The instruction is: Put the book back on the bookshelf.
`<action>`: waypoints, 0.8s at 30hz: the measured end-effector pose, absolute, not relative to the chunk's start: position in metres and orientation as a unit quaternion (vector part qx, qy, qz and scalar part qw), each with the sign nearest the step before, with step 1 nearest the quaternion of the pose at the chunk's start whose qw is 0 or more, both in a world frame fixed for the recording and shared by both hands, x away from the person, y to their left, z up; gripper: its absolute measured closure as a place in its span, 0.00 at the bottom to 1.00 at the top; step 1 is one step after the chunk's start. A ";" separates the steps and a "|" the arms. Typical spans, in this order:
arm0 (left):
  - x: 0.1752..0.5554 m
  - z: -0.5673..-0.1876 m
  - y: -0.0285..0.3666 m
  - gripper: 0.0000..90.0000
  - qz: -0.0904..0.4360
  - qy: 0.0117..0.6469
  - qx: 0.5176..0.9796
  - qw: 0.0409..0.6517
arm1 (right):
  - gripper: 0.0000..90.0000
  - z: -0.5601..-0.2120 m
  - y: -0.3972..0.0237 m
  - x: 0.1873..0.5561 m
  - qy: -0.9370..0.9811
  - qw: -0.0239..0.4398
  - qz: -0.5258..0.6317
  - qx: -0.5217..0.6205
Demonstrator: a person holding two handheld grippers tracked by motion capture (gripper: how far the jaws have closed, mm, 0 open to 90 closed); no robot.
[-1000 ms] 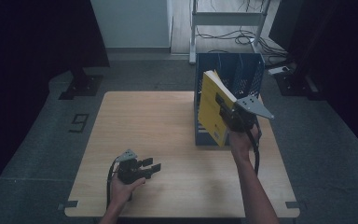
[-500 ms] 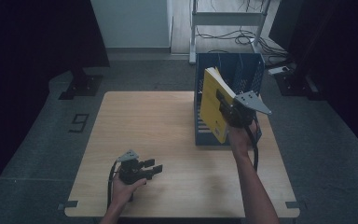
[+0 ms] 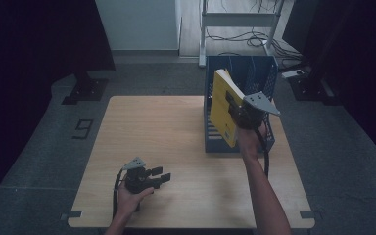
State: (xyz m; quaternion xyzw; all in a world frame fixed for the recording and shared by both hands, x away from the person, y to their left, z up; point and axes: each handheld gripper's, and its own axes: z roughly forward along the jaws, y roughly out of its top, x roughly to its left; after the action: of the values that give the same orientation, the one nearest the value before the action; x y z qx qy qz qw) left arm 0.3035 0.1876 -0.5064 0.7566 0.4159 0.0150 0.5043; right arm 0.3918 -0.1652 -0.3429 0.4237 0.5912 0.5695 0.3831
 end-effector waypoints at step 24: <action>0.304 -0.508 0.187 0.50 0.012 0.418 0.759 0.499 | 0.83 -0.354 -0.158 0.415 0.588 0.387 0.560 0.438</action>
State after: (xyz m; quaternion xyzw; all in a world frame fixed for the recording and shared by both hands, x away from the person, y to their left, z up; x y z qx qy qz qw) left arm 0.3041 0.1865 -0.5084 0.7590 0.4176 0.0124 0.4994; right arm 0.4148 -0.1584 -0.3543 0.4379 0.5878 0.5597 0.3865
